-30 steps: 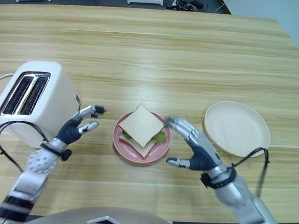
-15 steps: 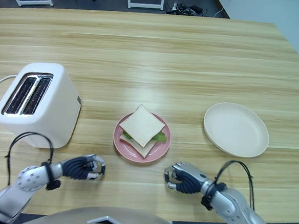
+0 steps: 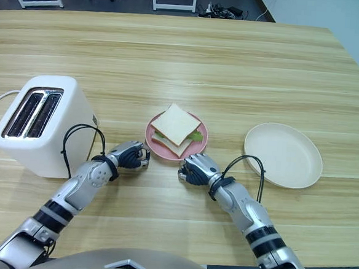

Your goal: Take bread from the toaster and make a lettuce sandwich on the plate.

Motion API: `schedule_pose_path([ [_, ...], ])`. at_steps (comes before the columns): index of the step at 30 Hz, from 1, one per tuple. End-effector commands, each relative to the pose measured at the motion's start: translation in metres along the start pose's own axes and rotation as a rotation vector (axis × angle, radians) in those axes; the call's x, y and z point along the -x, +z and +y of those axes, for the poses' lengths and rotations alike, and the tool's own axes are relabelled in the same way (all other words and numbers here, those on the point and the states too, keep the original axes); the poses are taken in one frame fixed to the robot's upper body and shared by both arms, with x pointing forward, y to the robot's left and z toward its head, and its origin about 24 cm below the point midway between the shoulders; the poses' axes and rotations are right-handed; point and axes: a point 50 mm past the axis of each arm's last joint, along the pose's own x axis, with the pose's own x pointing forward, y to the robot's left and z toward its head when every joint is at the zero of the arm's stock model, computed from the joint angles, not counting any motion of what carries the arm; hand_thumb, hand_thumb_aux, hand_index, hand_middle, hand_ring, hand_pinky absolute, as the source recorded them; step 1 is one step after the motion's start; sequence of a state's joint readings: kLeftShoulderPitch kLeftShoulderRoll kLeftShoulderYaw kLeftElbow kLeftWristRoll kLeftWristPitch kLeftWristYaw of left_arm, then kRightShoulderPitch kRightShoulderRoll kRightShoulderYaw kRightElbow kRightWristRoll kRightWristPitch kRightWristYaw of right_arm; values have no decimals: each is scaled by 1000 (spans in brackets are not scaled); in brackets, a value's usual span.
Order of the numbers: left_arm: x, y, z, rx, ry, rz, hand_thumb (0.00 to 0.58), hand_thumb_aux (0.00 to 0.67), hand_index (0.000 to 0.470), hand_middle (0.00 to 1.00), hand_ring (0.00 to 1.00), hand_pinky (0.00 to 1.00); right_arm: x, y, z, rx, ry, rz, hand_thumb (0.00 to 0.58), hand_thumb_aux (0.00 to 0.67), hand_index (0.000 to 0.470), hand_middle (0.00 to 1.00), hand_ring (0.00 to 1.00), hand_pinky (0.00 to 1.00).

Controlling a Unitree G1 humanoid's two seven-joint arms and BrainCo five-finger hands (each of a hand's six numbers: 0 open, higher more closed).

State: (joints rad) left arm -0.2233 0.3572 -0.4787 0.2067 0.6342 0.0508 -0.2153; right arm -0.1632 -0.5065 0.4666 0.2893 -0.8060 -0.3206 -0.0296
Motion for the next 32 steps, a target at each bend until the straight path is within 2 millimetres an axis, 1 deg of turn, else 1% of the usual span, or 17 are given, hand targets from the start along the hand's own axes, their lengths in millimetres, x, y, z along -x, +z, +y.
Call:
schedule_pose_path([
  [1, 12, -38, -37, -19, -150, 201, 547, 510, 358, 1000, 1000, 1000, 6, -16, 15, 21, 84, 70, 580, 670, 470, 1000, 1000, 1000],
  [2, 17, -36, -32, -9, -134, 182, 478, 389, 273, 882, 882, 882, 12, -17, 13, 9, 78, 67, 580, 670, 470, 1000, 1000, 1000],
  [3, 25, -31, -23, 13, -98, 144, 0, 0, 0, 0, 0, 0, 20, -16, 7, -38, 64, 48, 580, 670, 470, 1000, 1000, 1000],
  [4, 33, -24, -12, 65, -51, 88, 0, 0, 0, 0, 0, 0, 28, -13, -1, -109, 38, 12, 558, 539, 378, 290, 290, 290],
  [5, 43, -15, 1, 115, 4, 24, 0, 0, 0, 0, 0, 0, 37, -8, -12, -193, -3, -36, 466, 373, 262, 0, 0, 0],
  [6, 52, -6, 15, 162, 78, -43, 0, 0, 0, 0, 0, 0, 44, -2, -25, -281, -65, -91, 0, 0, 0, 0, 0, 0],
  [8, 71, 11, 43, 258, 219, -187, 0, 0, 0, 0, 0, 0, 55, 6, -60, -469, -276, -201, 0, 0, 0, 0, 0, 0],
  [10, 82, 26, 68, 382, 365, -341, 0, 0, 0, 0, 0, 0, 61, 8, -89, -631, -503, -245, 0, 0, 0, 0, 0, 0],
  [12, 81, 30, 86, 524, 522, -435, 0, 0, 0, 0, 0, 0, 62, 7, -103, -732, -644, -236, 0, 0, 0, 0, 0, 0],
  [13, 78, 29, 91, 600, 589, -460, 0, 0, 0, 0, 0, 0, 60, 6, -105, -758, -671, -211, 0, 0, 0, 0, 0, 0],
  [15, 61, 21, 94, 730, 695, -448, 0, 0, 0, 0, 0, 0, 50, -3, -101, -785, -698, -96, 0, 0, 0, 0, 0, 0],
  [17, 39, 8, 88, 820, 747, -368, 0, 0, 0, 0, 0, 0, 36, -13, -92, -831, -727, 36, 0, 0, 0, 0, 0, 0],
  [20, 13, -5, 76, 960, 758, -285, 0, 0, 0, 0, 0, 0, 20, -21, -77, -908, -780, 163, 0, 0, 0, 0, 0, 0],
  [22, 0, -9, 66, 1008, 750, -234, 0, 0, 0, 0, 0, 0, 12, -24, -64, -933, -793, 241, 0, 0, 0, 0, 0, 0],
  [27, -15, -8, 50, 1020, 732, -203, 0, 0, 0, 0, 0, 0, -2, -29, -45, -977, -803, 339, 0, 0, 0, 0, 0, 0],
  [29, -17, -6, 48, 1013, 728, -209, 0, 0, 0, 0, 0, 0, -4, -29, -43, -1052, -812, 351, 0, 0, 0, 0, 0, 0],
  [32, -18, -6, 47, 999, 729, -216, 0, 0, 0, 0, 0, 0, -5, -26, -45, -1075, -802, 312, 0, 0, 0, 0, 0, 0],
])
